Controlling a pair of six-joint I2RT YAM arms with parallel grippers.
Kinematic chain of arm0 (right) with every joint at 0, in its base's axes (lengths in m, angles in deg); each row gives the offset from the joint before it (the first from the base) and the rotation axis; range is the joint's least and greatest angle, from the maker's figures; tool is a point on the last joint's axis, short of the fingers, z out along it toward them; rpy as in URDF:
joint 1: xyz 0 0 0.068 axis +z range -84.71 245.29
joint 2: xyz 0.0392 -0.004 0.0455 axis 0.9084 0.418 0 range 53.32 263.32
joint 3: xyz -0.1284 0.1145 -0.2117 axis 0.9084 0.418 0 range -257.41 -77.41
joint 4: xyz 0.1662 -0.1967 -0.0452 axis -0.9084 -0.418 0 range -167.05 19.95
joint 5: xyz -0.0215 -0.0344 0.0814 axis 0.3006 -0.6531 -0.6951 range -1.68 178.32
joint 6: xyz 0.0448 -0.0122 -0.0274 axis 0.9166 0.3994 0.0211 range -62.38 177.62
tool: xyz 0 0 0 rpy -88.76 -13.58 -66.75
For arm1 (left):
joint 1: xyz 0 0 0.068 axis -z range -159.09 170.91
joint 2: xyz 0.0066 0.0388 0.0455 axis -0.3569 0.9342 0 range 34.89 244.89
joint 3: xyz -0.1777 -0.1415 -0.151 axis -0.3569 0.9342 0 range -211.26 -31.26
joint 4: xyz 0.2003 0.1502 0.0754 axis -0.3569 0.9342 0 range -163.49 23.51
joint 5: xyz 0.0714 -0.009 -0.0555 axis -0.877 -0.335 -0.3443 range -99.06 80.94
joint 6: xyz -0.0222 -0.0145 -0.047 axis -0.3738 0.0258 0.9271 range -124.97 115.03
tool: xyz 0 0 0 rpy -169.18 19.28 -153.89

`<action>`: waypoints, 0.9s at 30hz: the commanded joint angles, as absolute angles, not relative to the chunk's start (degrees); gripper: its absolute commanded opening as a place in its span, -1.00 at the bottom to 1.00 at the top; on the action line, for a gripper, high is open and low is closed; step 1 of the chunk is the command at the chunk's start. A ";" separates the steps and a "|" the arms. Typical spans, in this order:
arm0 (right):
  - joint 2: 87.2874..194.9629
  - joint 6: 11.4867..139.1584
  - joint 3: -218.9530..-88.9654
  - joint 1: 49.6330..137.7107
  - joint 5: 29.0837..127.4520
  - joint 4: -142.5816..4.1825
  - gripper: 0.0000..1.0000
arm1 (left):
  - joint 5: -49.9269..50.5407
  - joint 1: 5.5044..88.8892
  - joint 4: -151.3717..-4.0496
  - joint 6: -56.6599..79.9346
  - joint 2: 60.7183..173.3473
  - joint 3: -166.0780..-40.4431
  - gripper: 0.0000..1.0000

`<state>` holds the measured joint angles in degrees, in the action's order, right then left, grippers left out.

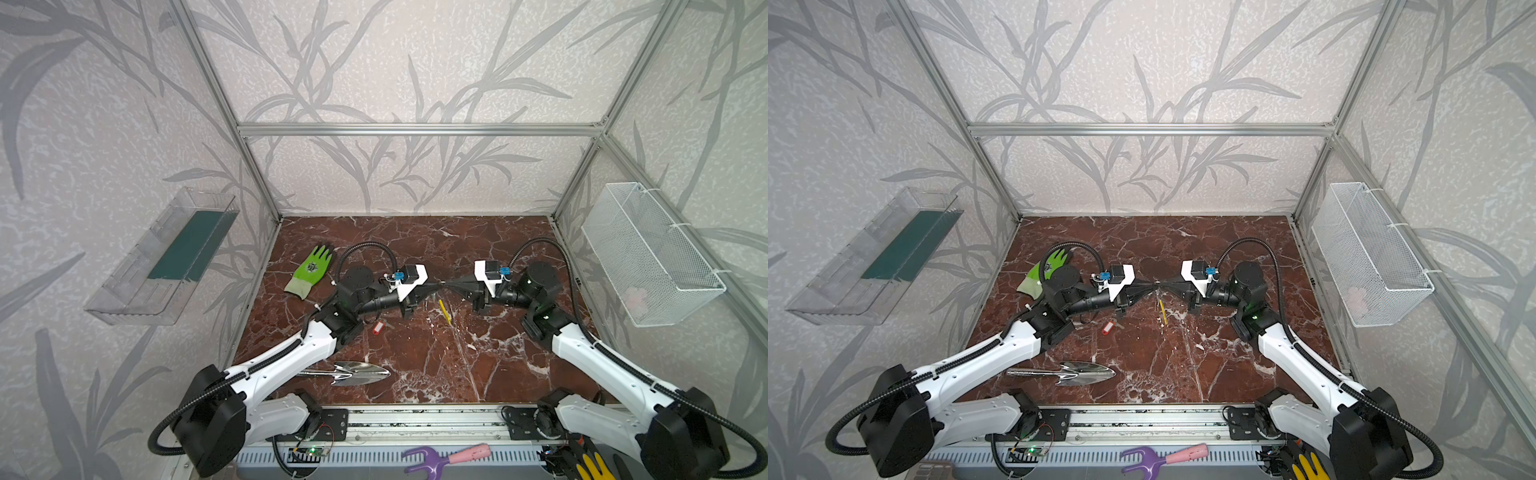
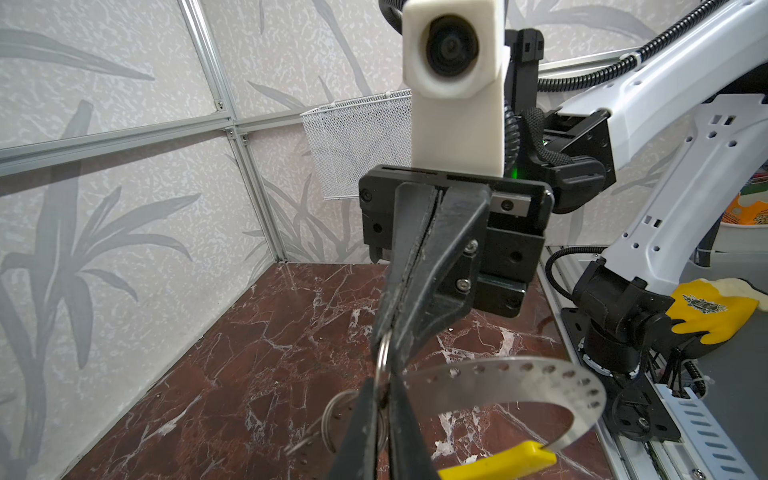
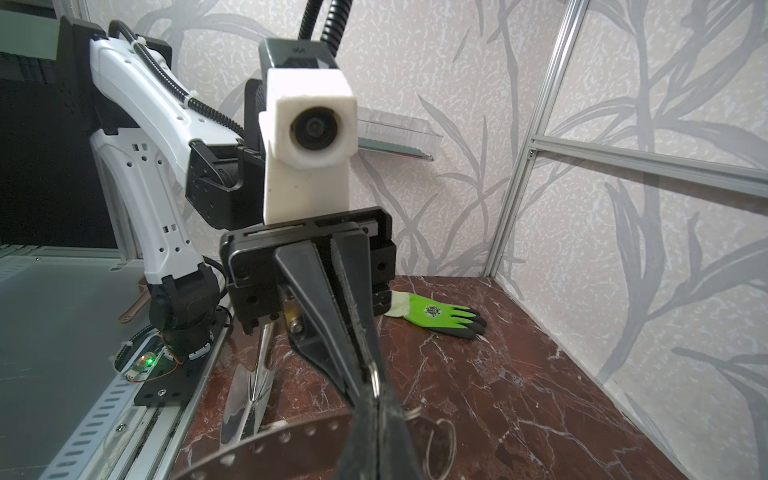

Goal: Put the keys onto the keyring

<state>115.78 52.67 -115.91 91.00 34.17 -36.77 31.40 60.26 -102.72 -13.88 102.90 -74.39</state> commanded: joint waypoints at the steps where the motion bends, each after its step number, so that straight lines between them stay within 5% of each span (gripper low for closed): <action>1: 115.62 54.00 -115.34 90.78 33.55 -33.89 -1.00 | 32.54 60.81 -106.01 -13.32 103.36 -76.89 -1.00; 10: 110.48 40.55 -117.44 90.69 42.50 -51.59 -0.59 | 28.67 61.13 -79.71 -27.72 102.19 -85.67 -1.00; 19: 106.89 31.86 -120.73 90.69 46.25 -63.55 -0.50 | 25.26 62.20 -58.80 -39.21 105.77 -97.29 -1.00; 27: 108.28 32.14 -122.82 91.12 43.56 -63.45 -0.48 | 24.66 63.33 -54.17 -42.51 107.62 -101.72 -1.00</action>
<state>107.82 32.54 -120.67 90.81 44.95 -62.61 24.80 62.93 -57.20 -39.38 107.64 -98.94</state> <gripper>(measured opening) 0.259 0.048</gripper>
